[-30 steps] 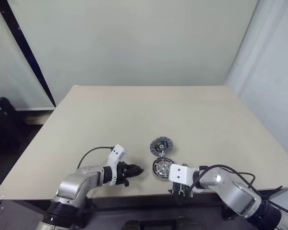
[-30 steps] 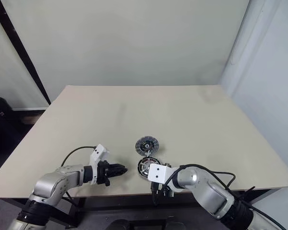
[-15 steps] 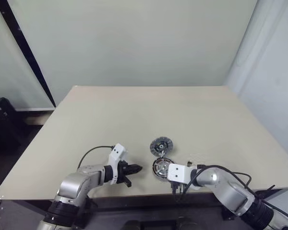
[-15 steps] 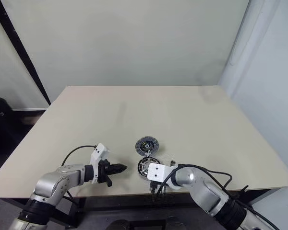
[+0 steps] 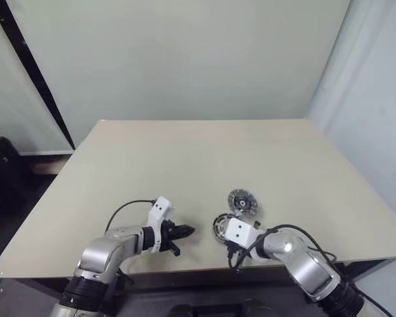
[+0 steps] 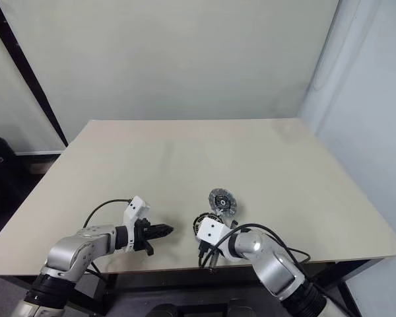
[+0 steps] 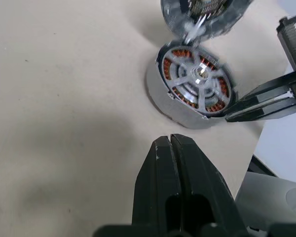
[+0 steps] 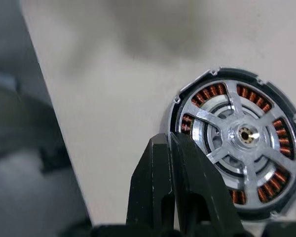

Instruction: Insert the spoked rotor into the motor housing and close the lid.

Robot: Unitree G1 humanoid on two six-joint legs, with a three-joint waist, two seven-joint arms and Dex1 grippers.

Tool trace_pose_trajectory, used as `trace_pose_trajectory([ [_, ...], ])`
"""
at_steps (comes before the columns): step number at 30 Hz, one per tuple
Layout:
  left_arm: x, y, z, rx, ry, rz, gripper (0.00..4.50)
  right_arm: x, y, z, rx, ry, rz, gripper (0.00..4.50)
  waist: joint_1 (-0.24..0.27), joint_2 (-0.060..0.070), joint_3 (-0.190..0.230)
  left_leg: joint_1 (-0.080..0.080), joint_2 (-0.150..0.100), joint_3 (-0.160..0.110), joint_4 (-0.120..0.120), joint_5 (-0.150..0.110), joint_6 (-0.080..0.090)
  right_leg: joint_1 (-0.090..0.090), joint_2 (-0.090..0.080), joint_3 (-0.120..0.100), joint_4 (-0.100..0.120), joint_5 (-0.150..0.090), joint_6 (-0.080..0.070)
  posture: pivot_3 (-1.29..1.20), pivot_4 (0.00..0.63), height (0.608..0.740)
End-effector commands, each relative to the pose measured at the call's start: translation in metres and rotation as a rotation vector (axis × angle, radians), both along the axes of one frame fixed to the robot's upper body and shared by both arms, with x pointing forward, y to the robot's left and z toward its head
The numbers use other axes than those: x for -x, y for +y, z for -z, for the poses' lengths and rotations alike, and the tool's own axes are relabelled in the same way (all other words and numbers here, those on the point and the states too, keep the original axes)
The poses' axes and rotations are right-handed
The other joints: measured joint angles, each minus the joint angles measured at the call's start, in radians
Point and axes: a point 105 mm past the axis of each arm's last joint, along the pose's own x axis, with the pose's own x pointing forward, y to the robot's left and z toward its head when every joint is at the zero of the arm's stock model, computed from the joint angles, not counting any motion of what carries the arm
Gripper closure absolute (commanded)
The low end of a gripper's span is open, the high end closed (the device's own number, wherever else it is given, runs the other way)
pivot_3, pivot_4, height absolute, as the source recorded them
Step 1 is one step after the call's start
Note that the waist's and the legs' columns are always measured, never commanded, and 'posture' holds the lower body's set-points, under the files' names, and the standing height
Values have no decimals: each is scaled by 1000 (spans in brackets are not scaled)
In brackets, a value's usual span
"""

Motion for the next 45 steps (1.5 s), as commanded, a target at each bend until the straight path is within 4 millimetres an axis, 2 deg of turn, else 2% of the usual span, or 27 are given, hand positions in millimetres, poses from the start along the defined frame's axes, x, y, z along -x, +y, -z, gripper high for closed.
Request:
trace_pose_trajectory([
  [1, -7, 2, -11, 4, -49, -11, 4500, 3, 20, -27, -105, 35, 37, 4474, 0, 0, 0, 0, 0, 0, -1, 0, 0, 0, 0, 0, 0, 0, 0, 0, 0, 740],
  [6, -8, 3, -11, 7, -58, -31, 4500, -2, 28, -23, -87, 104, 125, 4474, 0, 0, 0, 0, 0, -1, -2, 0, -1, 0, 0, -1, 0, 0, 0, 0, 0, 740],
  [14, -16, 14, -14, 5, -89, -98, 4500, -4, 35, -5, -60, 173, 212, 4474, 0, 0, 0, 1, 0, 0, -1, -1, -1, 0, -1, -1, -2, 0, 0, 0, 0, 740],
  [22, -16, 20, -13, -2, -93, -119, 4500, -24, 42, -5, -203, 232, 407, 4474, -1, 1, 0, 2, 1, 0, -1, -3, -5, -1, 0, -2, -2, 0, 0, 0, 0, 740],
  [30, -13, 14, -11, 4, -87, -108, 4500, -24, 41, -5, -181, 218, 388, 4474, 0, 3, 1, 2, 2, 1, -1, -3, -5, -1, -3, -2, -4, 0, 0, 0, 0, 740],
  [33, -13, 14, -10, 3, -85, -106, 4500, -20, 41, -7, -174, 210, 361, 3821, 0, 2, 1, 2, 1, 1, -1, -3, -5, -1, -4, -2, -4, 0, 0, 0, 0, 740],
  [40, -12, 14, -10, 5, -83, -100, 4500, -15, 43, -24, -186, 168, 304, 1457, 0, 1, 0, -1, 0, 0, -4, -3, -5, -3, -3, -2, -4, 0, 0, 0, 0, 740],
  [44, -12, 15, -10, 3, -81, -98, 4500, -13, 45, -51, -246, 129, 280, 121, 0, 1, 0, -5, 0, 0, -6, -3, -5, -7, -2, -2, -3, 0, 0, 0, 0, 740],
  [45, -12, 15, -10, 3, -82, -96, 4500, -13, 44, -59, -261, 116, 276, 30, 0, 1, 0, -7, 0, 0, -6, -3, -4, -10, -2, -2, -3, 0, 0, 0, 0, 740],
])
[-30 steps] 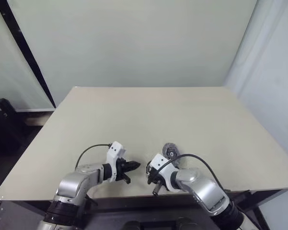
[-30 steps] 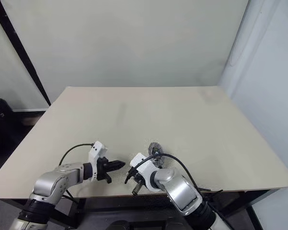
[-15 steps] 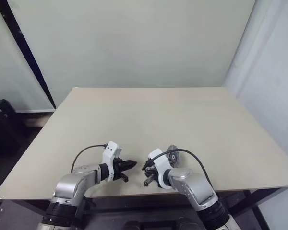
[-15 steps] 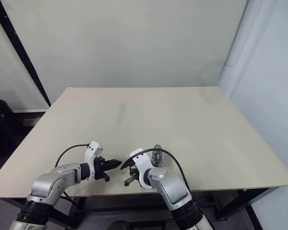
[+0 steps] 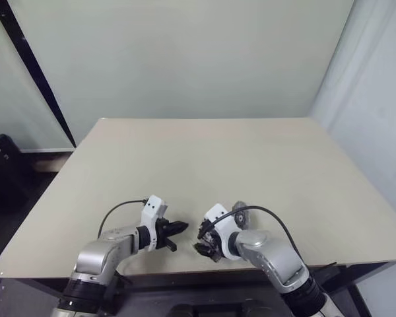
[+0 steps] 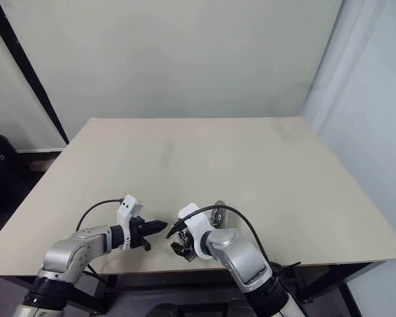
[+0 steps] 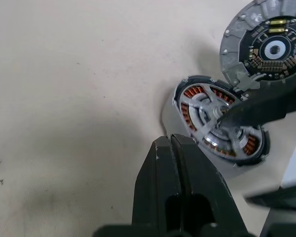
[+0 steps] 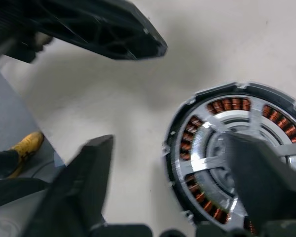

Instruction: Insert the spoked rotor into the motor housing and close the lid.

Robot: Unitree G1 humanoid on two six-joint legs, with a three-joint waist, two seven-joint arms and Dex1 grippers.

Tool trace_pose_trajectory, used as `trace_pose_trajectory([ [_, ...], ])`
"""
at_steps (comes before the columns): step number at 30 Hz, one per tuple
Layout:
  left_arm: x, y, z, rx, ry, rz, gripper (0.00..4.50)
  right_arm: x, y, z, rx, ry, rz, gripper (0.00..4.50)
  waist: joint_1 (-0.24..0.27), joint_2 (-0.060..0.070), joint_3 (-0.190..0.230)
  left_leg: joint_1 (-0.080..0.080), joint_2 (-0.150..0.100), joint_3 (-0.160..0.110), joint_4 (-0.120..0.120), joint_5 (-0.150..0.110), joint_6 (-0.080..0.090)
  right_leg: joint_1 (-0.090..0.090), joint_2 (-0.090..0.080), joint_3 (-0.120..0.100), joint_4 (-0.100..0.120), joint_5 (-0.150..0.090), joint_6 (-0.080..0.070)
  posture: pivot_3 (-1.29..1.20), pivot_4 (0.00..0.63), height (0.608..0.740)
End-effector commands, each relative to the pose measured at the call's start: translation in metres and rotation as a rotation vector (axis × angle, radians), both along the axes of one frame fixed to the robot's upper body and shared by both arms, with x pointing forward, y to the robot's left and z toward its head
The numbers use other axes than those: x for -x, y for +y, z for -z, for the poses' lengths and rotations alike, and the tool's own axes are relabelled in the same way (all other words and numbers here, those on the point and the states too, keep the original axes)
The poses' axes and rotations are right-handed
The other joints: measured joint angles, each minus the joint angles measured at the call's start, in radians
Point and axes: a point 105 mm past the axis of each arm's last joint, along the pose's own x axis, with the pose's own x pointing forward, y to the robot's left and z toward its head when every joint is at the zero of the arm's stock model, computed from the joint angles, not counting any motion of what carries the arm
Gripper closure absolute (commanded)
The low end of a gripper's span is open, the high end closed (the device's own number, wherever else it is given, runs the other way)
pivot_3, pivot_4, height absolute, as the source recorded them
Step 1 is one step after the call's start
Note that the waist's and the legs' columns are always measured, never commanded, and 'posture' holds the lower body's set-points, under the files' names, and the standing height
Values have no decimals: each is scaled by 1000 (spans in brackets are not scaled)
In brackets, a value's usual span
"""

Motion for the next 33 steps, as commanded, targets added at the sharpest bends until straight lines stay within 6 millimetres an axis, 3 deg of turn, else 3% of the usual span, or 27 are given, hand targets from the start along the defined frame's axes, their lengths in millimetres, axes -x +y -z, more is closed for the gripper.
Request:
trace_pose_trajectory([
  [1, -4, 0, -11, -2, -53, 16, 4500, -8, -1, -46, -85, -125, 9, 30, 0, 0, 0, -2, 0, 0, 1, 0, 0, -2, 0, 0, 1, 0, 0, 0, 0, 740],
  [5, -4, -1, -12, 2, -53, 22, 4500, -18, -16, -73, -119, -195, 62, 30, 0, 0, 0, -6, 0, 0, 3, 0, 0, -5, 1, 0, 2, 0, 1, 0, 0, 740],
  [12, -4, -3, -12, 7, -50, 35, 4500, -40, -57, -100, -82, -339, 174, 30, 0, 0, 0, -7, 0, 0, 3, 0, 0, -5, 0, 0, 1, 0, 0, 0, 0, 740],
  [18, -5, -4, -12, 8, -54, 38, 4500, -69, -125, -95, 216, -521, 329, 30, 1, 0, 0, -7, -1, 0, 3, 0, 0, -5, 0, 0, 0, 0, 0, 0, 0, 740],
  [22, -5, -5, -13, 8, -57, 39, 4500, -72, -145, -79, 304, -503, 338, 30, -1, -1, 0, -7, -1, 1, 3, 0, 1, -5, 0, 1, -1, 0, 0, 0, 0, 740],
  [25, -5, -4, -13, 5, -61, 41, 4500, -65, -148, -56, 346, -431, 295, 30, 0, 0, 0, -7, 0, 1, 2, 0, 1, -5, 1, 1, 0, 0, 0, 0, 0, 740],
  [33, -5, -2, -15, -1, -64, 49, 4500, -51, -100, -32, 112, -296, 251, 30, 0, -1, 0, -7, 0, 1, 4, 1, 2, -4, 2, 1, 0, 0, 0, 0, 0, 740],
])
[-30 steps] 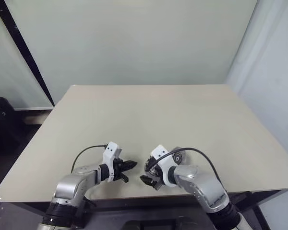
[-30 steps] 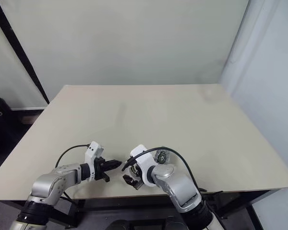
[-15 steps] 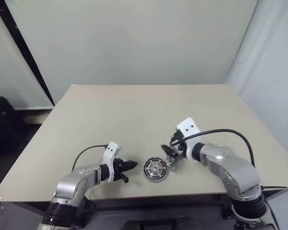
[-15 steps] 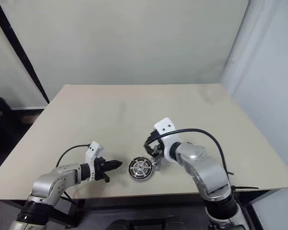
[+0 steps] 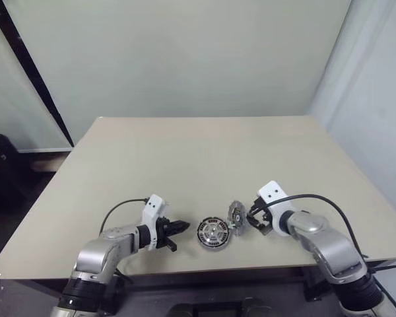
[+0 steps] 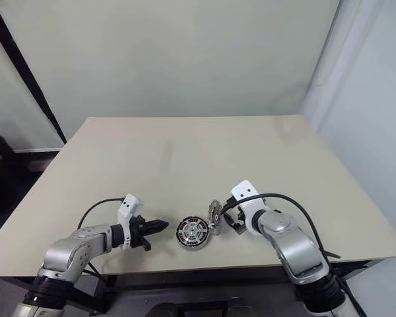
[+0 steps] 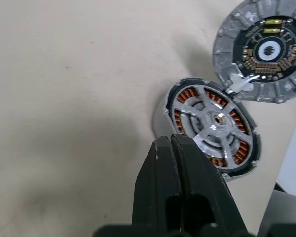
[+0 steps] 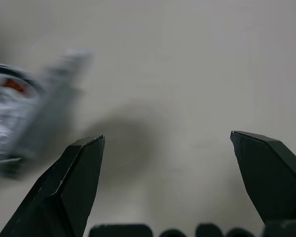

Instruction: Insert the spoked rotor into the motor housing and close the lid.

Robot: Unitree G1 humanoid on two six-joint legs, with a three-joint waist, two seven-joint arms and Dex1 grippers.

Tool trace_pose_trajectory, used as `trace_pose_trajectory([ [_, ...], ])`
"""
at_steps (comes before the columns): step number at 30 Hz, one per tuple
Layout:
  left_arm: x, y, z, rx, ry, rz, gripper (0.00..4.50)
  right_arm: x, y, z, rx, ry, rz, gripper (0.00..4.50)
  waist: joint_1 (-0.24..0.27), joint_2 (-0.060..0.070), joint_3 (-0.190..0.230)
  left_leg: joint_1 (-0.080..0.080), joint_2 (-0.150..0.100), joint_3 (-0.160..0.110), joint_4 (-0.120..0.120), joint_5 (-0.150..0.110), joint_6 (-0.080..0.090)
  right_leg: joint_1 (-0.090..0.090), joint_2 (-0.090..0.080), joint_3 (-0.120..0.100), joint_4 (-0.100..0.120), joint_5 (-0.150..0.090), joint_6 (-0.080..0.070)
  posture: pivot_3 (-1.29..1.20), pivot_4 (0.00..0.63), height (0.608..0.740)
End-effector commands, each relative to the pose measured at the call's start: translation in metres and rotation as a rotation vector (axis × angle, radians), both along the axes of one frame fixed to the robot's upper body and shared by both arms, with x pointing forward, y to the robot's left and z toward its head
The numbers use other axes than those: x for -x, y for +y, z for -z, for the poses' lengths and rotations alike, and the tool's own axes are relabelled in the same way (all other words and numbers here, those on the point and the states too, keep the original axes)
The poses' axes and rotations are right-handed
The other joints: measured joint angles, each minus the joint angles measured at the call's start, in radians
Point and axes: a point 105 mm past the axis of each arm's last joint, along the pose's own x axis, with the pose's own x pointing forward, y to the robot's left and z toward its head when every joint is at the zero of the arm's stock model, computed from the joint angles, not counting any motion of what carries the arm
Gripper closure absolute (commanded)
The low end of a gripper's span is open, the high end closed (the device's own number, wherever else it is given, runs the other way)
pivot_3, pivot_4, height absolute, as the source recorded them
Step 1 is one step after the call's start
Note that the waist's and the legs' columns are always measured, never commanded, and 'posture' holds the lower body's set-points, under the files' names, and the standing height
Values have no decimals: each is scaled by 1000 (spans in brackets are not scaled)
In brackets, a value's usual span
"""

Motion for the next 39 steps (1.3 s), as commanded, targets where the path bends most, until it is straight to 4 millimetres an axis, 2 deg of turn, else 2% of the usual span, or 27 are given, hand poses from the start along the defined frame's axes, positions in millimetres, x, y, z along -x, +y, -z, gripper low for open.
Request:
trace_pose_trajectory([
  [1, -6, 0, -12, -11, -56, 18, 4500, -4, 19, -6, -71, -45, -26, 30, 0, 0, 0, 0, 0, 0, 0, 0, 0, 0, 0, 0, 0, 0, 0, 0, 0, 740],
  [8, -5, 1, -14, -18, -60, 22, 4500, -5, 58, 6, -147, -17, -79, 30, 0, 0, 0, 0, 0, 0, 2, 0, 1, 1, 0, 0, 0, 0, 0, 0, 0, 740],
  [14, -3, 2, -15, -21, -61, 19, 4500, -3, 71, 21, -143, 8, -106, 30, 0, 0, 0, 0, 0, -1, 2, 0, 1, 1, 0, 0, 2, 0, 0, 0, 0, 740],
  [17, -1, 2, -16, -20, -58, 26, 4500, -4, 71, 23, -150, 11, -110, 30, 0, 0, 0, 0, 0, 0, 2, 0, 1, 1, 0, 0, 2, 0, 0, 0, 0, 740],
  [21, 1, 2, -16, -19, -50, 38, 4500, -4, 69, 13, -218, -3, -137, 30, 0, 0, 0, 0, 0, 0, 2, 0, 1, 1, 0, 0, 2, 0, 0, 0, 0, 740],
  [25, 2, 1, -16, -20, -43, 49, 4500, 1, 64, -4, -310, 7, -248, 30, 0, 0, 0, 0, 0, -1, 2, 1, 1, 1, 0, 0, 2, 0, 0, 0, 0, 740],
  [28, 3, 0, -15, -18, -39, 63, 4500, 6, 57, -10, -296, 17, -379, 30, 0, 0, 0, 0, 0, 0, 2, 1, 1, 2, 0, 0, 1, 0, 0, 0, 0, 740],
  [34, 10, -4, -17, -3, -37, 128, 4500, 6, 47, -9, -218, 37, -550, 30, -1, 0, 0, 2, 0, 0, 2, 1, 1, 2, 0, 0, 2, 0, 0, 0, 0, 740],
  [39, 20, -5, -17, 2, -20, 184, 4500, 8, 53, 0, -176, 64, -660, 30, 0, 0, 0, 2, 0, 0, 2, 1, 1, 2, 1, 0, 4, 0, 0, 0, 0, 740],
])
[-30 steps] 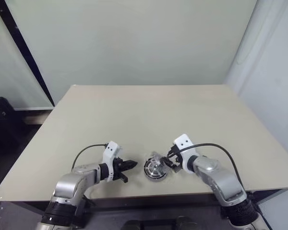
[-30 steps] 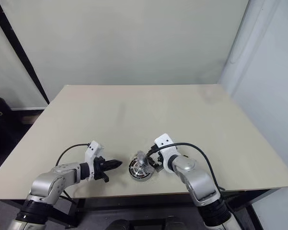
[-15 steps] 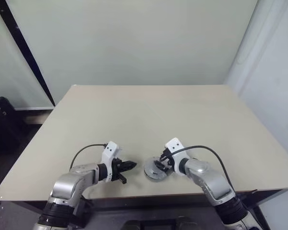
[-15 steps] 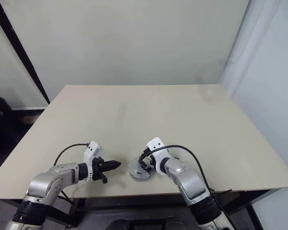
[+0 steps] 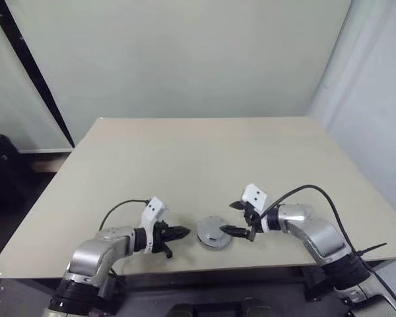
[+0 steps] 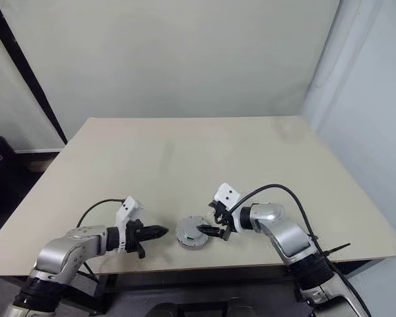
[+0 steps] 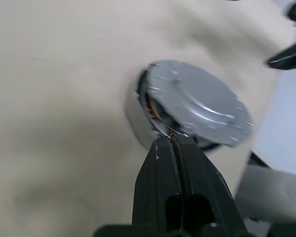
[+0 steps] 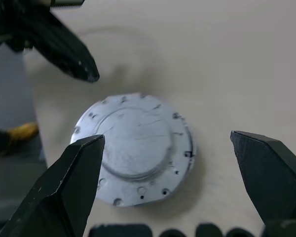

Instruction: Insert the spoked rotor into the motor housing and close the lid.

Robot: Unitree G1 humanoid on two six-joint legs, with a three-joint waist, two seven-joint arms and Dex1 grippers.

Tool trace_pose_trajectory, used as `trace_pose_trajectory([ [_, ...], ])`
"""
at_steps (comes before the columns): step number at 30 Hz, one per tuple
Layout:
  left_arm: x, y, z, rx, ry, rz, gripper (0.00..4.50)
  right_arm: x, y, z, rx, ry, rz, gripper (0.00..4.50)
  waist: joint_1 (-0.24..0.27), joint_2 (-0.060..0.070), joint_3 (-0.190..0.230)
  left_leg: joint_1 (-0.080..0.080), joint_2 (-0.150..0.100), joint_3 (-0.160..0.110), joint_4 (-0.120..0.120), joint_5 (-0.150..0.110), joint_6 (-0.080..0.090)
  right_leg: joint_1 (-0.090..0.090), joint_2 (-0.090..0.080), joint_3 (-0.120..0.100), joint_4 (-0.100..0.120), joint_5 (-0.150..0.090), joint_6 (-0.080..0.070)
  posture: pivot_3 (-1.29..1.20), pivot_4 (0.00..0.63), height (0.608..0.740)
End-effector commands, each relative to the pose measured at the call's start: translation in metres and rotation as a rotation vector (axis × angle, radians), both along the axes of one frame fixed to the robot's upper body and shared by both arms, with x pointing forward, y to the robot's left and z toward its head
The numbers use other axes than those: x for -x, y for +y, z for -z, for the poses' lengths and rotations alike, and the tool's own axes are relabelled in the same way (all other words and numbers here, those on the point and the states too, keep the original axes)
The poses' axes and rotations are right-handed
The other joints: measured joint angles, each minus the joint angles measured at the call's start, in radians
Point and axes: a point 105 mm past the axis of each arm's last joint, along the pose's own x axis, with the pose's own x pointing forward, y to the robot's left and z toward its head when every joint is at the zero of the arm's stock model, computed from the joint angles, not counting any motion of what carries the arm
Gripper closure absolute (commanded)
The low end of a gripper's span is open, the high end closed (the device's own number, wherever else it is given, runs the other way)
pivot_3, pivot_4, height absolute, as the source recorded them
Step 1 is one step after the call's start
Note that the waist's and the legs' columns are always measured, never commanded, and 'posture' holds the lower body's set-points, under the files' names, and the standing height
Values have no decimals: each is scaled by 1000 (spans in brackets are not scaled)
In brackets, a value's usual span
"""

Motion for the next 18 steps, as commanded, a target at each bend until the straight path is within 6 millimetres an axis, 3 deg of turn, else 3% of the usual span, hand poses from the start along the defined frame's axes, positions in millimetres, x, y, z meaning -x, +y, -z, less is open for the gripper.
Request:
trace_pose_trajectory([
  [1, 3, -3, -10, 14, -32, 47, 4500, 1, 10, -4, -4, -29, -97, 30, 0, 0, 0, 0, 0, 0, 0, 0, 0, 0, 0, 0, 0, 0, 0, 0, 0, 740],
  [18, 5, 10, -11, -9, -25, -6, 4500, -7, 25, 23, 19, -33, -137, 30, 0, 0, 0, 1, -1, 0, 2, 0, 0, 0, 0, 1, 3, 0, 0, 0, 0, 740],
])
